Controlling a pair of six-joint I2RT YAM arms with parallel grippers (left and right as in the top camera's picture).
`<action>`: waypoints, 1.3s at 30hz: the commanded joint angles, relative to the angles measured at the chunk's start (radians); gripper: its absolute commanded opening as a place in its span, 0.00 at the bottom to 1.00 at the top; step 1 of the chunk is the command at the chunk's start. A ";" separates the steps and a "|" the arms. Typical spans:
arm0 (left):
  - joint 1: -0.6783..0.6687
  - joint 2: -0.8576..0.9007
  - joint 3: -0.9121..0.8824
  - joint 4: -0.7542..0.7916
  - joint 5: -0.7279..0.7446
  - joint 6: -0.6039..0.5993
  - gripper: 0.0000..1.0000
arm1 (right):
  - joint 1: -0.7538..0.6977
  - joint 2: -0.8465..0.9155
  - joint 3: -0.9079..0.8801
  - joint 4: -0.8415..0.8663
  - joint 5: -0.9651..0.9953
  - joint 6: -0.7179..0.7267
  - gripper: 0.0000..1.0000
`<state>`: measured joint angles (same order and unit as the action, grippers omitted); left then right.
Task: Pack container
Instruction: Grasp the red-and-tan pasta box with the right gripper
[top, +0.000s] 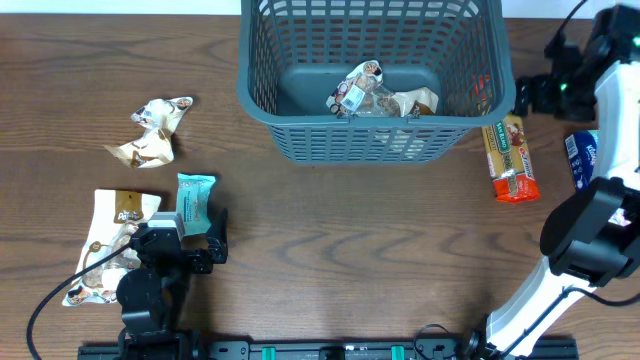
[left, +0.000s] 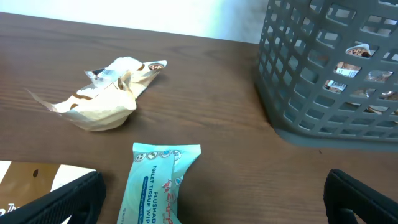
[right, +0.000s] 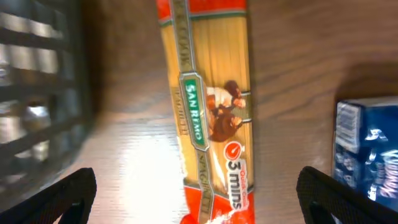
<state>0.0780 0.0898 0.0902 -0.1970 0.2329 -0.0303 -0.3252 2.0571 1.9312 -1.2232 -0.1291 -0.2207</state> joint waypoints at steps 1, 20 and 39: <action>0.005 0.001 -0.026 -0.002 0.010 -0.013 0.99 | -0.005 0.005 -0.094 0.049 0.051 0.026 0.94; 0.005 0.001 -0.026 -0.002 0.010 -0.013 0.99 | -0.004 0.154 -0.189 0.217 0.018 0.002 0.98; 0.005 0.001 -0.026 -0.002 0.010 -0.013 0.99 | 0.003 0.287 -0.190 0.212 0.051 0.003 0.96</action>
<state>0.0780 0.0898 0.0902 -0.1970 0.2329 -0.0303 -0.3275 2.2742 1.7535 -1.0008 -0.0761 -0.2188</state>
